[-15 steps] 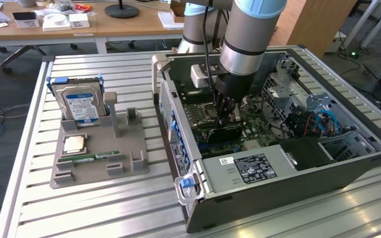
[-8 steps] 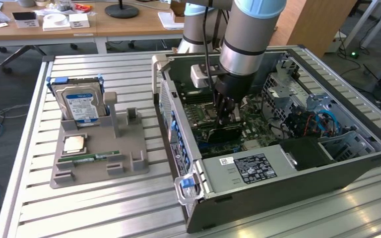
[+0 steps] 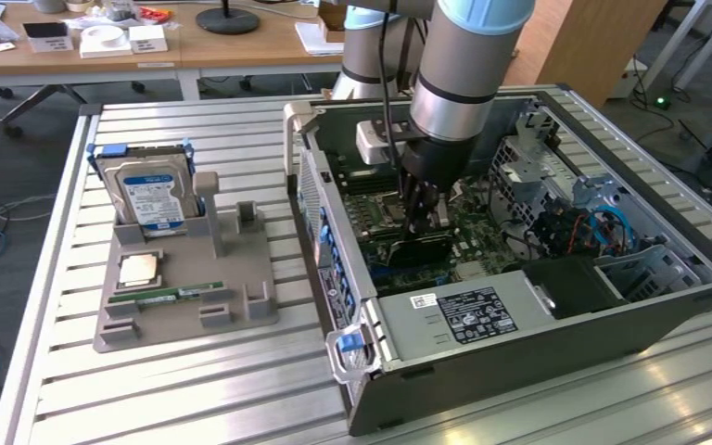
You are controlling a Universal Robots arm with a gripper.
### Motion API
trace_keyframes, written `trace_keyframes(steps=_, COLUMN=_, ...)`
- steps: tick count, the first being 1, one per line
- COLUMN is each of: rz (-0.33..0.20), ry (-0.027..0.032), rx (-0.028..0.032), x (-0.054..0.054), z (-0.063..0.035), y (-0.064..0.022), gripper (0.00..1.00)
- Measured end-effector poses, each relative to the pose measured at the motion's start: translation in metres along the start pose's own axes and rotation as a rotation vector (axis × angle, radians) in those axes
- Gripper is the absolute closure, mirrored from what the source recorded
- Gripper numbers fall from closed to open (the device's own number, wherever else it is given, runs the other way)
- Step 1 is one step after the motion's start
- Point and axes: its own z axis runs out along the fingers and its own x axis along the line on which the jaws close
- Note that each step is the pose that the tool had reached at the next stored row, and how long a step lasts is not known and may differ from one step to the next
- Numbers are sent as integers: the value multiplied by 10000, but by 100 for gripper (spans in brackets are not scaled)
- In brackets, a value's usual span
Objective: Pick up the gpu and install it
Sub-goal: 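Press down on the gpu until it lock into place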
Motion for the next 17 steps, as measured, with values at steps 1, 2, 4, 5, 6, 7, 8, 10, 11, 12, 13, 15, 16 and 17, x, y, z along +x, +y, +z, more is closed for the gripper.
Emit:
trace_keyframes(steps=1, rz=0, ry=0, rx=1, x=0, z=0, y=0, gripper=89)
trace_keyframes(steps=2, rz=-1, ry=-1, rx=1, x=0, z=0, y=1, gripper=89)
trace_keyframes(steps=4, rz=1, ry=-5, rx=0, x=0, z=1, y=5, gripper=89)
trace_keyframes(steps=5, rz=1, ry=-12, rx=-1, x=1, z=1, y=8, gripper=89)
trace_keyframes(steps=6, rz=-1, ry=-17, rx=-2, x=1, z=2, y=10, gripper=89)
trace_keyframes(steps=7, rz=-1, ry=-21, rx=-2, x=1, z=2, y=12, gripper=89)
trace_keyframes(steps=8, rz=-1, ry=-25, rx=-1, x=1, z=3, y=13, gripper=89)
trace_keyframes(steps=10, rz=0, ry=-27, rx=-2, x=1, z=4, y=15, gripper=89)
trace_keyframes(steps=11, rz=1, ry=-27, rx=-2, x=1, z=5, y=15, gripper=89)
trace_keyframes(steps=12, rz=0, ry=-26, rx=-3, x=1, z=6, y=15, gripper=89)
trace_keyframes(steps=13, rz=0, ry=-22, rx=-4, x=2, z=11, y=15, gripper=89)
trace_keyframes(steps=15, rz=0, ry=-11, rx=-10, x=0, z=13, y=14, gripper=89)
trace_keyframes(steps=16, rz=0, ry=-13, rx=-9, x=0, z=13, y=14, gripper=89)
trace_keyframes(steps=17, rz=0, ry=-19, rx=-6, x=1, z=17, y=15, gripper=89)
